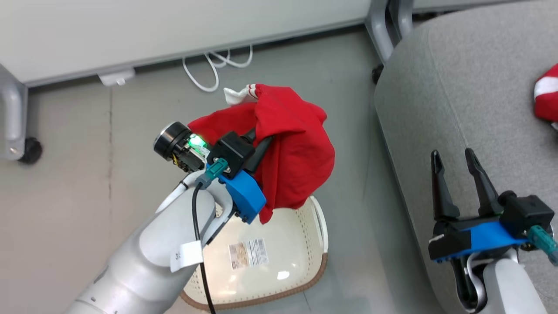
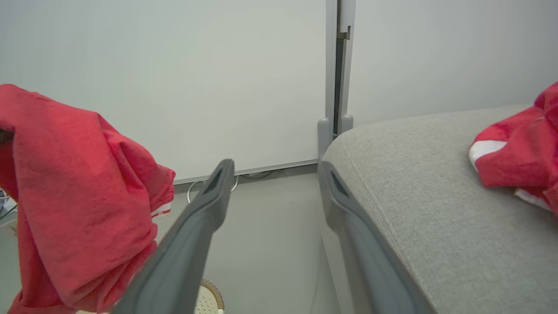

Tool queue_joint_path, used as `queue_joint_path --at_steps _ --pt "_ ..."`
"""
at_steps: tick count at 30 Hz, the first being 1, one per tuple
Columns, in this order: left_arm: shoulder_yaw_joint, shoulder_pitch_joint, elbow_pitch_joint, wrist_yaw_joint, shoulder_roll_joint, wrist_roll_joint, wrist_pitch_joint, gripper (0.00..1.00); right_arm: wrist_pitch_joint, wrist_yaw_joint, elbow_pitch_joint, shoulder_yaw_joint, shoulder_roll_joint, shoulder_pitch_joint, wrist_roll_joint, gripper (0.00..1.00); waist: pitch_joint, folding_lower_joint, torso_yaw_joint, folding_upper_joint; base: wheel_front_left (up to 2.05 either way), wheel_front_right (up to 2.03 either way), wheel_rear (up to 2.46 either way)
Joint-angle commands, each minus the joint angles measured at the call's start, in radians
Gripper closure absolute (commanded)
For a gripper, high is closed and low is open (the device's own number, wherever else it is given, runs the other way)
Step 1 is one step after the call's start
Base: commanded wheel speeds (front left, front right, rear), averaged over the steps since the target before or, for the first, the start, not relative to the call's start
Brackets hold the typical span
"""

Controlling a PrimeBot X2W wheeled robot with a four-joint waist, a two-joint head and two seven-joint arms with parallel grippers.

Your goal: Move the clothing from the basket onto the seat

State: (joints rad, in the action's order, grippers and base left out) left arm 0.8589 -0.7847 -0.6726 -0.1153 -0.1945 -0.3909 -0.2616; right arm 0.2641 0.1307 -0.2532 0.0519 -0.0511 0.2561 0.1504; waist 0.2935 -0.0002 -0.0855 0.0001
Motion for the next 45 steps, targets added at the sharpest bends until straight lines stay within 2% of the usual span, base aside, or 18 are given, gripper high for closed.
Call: queue_joint_path --at_steps 1,12,27,32,45 --pt "-0.023 0.023 0.021 -0.007 0.006 0.016 -0.005 1.00 0.000 0.000 -0.008 0.004 -0.005 -0.033 -0.004 0.00 -0.083 0.0002 0.024 -0.0001 0.00 0.00 0.00" --pt "-0.072 0.080 0.098 -0.016 0.045 0.059 -0.005 1.00 0.000 0.000 -0.034 0.011 -0.003 -0.138 0.002 0.00 -0.245 0.0002 0.044 -0.0001 0.00 0.00 0.00" --pt "-0.044 0.083 0.127 -0.016 0.052 0.044 -0.005 1.00 0.000 0.000 -0.014 -0.011 -0.001 -0.144 0.009 0.00 -0.278 0.0002 0.048 -0.0001 0.00 0.00 0.00" --pt "-0.039 0.077 0.128 -0.016 0.049 0.043 -0.005 1.00 0.000 0.000 0.012 -0.069 -0.002 -0.110 -0.002 0.00 -0.275 0.0002 0.045 -0.0001 0.00 0.00 0.00" --pt "-0.034 0.054 0.130 -0.016 0.059 0.051 -0.005 1.00 0.000 0.000 0.030 -0.337 -0.044 0.074 0.016 0.00 -0.235 0.0002 0.051 -0.0001 0.00 0.00 0.00"
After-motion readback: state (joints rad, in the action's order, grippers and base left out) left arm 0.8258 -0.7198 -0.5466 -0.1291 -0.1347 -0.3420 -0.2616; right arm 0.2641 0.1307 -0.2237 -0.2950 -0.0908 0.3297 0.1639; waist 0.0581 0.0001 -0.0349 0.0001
